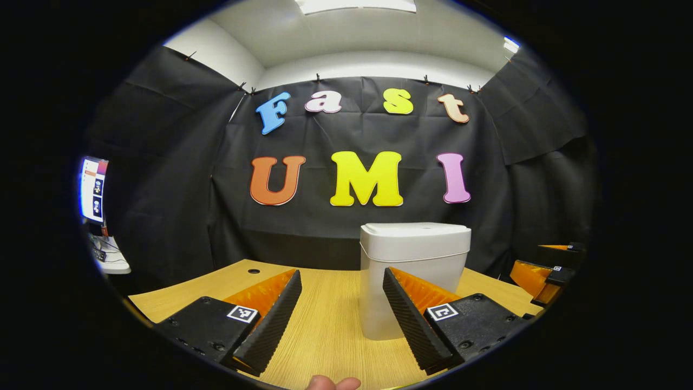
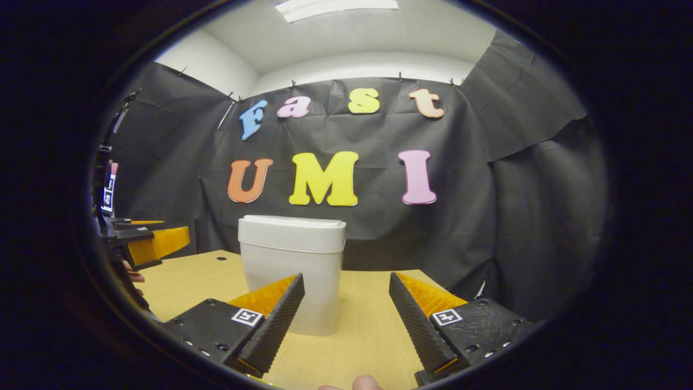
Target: Press the lid of the desktop garbage bin to open it, pick up the crumpled paper on the desktop and throw it into the bin, then pick up the pop can on the desktop and drop it into the bin, and finally close the garbage bin lid.
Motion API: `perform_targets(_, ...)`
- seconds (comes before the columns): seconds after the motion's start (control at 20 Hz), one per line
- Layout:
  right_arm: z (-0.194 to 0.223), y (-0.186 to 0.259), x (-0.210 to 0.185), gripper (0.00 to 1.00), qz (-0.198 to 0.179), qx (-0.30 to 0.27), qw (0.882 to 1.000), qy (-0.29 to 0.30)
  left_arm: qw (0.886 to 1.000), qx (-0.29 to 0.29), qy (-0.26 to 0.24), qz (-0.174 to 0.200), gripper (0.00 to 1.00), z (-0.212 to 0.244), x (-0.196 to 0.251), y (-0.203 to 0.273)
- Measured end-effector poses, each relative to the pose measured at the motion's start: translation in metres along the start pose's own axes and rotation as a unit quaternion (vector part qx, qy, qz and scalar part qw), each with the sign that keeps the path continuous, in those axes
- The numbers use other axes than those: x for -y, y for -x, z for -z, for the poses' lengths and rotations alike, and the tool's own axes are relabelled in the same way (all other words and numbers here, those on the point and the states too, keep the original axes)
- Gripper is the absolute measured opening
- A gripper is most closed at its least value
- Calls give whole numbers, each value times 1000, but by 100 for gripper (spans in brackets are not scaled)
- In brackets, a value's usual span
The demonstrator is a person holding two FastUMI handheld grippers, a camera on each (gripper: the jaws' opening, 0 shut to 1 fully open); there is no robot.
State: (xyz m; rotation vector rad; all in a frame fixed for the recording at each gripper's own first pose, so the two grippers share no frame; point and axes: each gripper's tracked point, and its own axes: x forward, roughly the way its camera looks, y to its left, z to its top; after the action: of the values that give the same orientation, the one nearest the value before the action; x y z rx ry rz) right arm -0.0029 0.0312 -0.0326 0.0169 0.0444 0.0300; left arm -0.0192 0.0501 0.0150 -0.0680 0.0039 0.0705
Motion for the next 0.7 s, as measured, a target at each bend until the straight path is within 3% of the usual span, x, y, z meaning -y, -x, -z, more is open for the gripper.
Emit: perform_targets(0.7,-1,8,-6,98,-2,1,1000,-2,1000,-7,5,13,97,4,8,1)
